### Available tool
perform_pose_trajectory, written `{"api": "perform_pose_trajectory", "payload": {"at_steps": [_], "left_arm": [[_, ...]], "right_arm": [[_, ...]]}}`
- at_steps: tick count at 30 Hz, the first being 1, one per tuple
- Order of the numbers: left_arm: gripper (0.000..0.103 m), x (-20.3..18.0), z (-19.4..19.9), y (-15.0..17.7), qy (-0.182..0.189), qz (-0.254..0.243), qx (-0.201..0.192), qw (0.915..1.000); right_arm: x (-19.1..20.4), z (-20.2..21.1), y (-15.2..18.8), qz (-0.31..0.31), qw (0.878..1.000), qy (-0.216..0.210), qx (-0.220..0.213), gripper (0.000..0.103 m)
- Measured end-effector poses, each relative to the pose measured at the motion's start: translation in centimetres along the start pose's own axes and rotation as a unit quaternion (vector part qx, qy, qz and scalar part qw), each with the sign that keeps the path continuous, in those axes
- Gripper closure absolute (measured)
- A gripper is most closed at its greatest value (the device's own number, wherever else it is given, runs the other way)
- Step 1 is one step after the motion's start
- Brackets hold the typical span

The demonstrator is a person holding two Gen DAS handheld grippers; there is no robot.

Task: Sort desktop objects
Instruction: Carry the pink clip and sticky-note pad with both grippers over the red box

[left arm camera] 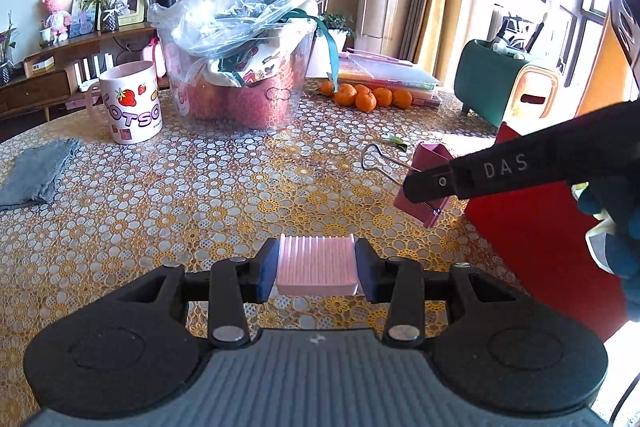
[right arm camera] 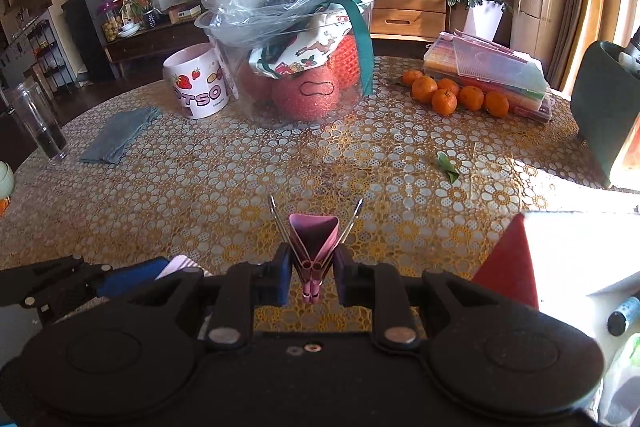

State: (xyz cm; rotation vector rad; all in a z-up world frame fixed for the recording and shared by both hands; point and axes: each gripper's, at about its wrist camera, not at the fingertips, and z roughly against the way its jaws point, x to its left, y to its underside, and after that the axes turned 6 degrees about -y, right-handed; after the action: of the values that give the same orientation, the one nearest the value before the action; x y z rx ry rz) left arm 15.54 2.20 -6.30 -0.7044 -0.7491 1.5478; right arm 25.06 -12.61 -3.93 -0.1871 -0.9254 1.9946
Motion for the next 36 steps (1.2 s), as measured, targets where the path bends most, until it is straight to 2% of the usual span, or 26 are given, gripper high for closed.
{"api": "perform_pose_trajectory", "payload": {"at_steps": [8,20,36], "left_arm": [[0.063,-1.7,3.6,-0.8,0.017,0.004,-0.007,0.9998],[0.063,-5.5,7.3,-1.9,0.032,-0.024,-0.029,0.9988],[0.063,-14.4,7.8,-3.6,0.079,-0.083,-0.037,0.9928]], "right_arm": [[-0.1,5.5,2.4,-0.02,1.0,-0.005,-0.023,0.082],[-1.8,12.7,4.4,-0.034,0.997,0.003,-0.068,0.082],[-8.4,19.4,7.8,-0.075,0.99,0.055,-0.11,0.082]]}}
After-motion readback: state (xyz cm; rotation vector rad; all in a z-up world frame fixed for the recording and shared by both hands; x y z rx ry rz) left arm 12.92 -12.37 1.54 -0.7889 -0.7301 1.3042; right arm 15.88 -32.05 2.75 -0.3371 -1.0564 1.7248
